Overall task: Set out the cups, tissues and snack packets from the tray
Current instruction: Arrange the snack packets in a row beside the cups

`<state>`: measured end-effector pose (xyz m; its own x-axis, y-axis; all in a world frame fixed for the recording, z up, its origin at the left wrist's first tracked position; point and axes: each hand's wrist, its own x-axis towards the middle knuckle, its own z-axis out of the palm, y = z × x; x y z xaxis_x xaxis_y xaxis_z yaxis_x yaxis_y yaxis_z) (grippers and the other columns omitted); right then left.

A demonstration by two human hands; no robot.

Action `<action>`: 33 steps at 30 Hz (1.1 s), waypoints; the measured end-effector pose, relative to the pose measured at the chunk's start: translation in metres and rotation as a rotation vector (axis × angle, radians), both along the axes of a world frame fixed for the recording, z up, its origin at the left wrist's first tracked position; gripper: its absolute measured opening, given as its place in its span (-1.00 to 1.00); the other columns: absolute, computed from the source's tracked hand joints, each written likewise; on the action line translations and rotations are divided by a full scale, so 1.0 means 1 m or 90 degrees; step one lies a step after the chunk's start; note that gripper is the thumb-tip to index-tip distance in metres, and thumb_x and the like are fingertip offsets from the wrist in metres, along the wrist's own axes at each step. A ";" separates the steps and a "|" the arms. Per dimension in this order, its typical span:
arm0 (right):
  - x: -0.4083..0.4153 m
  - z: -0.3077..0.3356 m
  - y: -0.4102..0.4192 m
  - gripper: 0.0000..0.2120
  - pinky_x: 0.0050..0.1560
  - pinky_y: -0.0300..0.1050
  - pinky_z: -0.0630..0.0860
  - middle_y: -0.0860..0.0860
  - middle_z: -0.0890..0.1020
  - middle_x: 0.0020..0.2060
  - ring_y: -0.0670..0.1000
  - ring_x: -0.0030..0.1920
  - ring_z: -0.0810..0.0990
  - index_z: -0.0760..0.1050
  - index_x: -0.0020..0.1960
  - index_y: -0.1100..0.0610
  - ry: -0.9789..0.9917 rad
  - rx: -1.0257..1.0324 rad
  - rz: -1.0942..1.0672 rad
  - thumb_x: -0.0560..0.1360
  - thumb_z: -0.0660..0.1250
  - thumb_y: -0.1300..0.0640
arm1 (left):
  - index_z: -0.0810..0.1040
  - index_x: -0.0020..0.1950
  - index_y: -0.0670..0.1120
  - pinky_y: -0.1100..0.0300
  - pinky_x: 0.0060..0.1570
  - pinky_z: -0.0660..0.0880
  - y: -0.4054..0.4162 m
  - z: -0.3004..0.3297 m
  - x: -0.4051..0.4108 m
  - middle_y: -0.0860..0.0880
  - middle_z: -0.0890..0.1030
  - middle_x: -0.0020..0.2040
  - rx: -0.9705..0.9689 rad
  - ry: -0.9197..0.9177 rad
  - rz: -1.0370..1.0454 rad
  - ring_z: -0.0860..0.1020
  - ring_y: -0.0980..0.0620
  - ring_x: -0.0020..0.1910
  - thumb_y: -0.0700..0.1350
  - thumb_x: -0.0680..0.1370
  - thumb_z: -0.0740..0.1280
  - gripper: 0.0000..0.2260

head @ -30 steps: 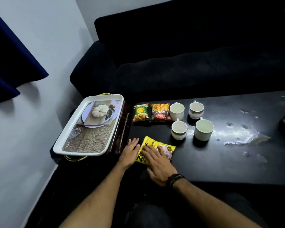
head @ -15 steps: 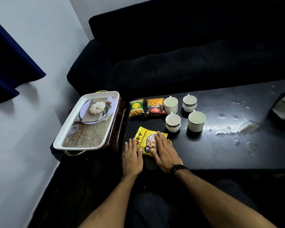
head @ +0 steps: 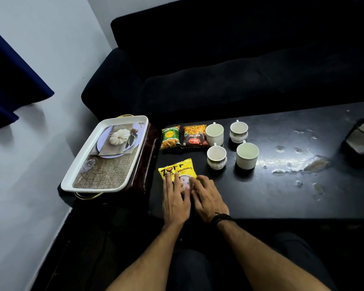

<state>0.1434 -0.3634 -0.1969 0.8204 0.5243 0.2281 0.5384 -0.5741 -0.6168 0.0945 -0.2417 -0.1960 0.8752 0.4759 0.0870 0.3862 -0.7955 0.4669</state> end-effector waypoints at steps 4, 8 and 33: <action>0.001 -0.001 0.000 -0.54 0.30 0.01 0.40 0.02 0.38 0.37 0.08 0.24 0.40 0.26 0.46 0.00 -0.030 -0.046 -0.030 0.57 0.09 -0.03 | -0.03 0.60 0.09 -0.01 0.52 -0.03 0.012 0.004 0.015 0.01 -0.13 0.62 0.045 0.054 -0.033 -0.15 0.01 0.59 0.08 0.66 -0.01 -0.50; 0.005 -0.004 0.006 -0.45 0.51 0.02 0.10 -0.02 0.03 0.59 0.05 0.55 0.10 -0.08 0.58 -0.08 0.002 -0.141 -0.007 0.62 -0.07 -0.09 | -0.07 0.60 0.05 -0.04 0.52 -0.09 0.011 0.005 0.025 -0.01 -0.15 0.62 0.072 0.071 -0.025 -0.18 -0.01 0.59 0.00 0.67 -0.04 -0.50; 0.010 -0.013 0.016 -0.40 0.57 0.01 -0.16 0.01 -0.23 0.58 0.01 0.59 -0.16 -0.33 0.56 0.03 0.018 -0.207 -0.022 0.63 -0.14 -0.08 | -0.05 0.60 0.10 -0.04 0.52 -0.10 0.030 -0.007 0.044 0.04 -0.15 0.61 0.052 0.018 -0.055 -0.16 0.02 0.59 0.00 0.67 -0.08 -0.52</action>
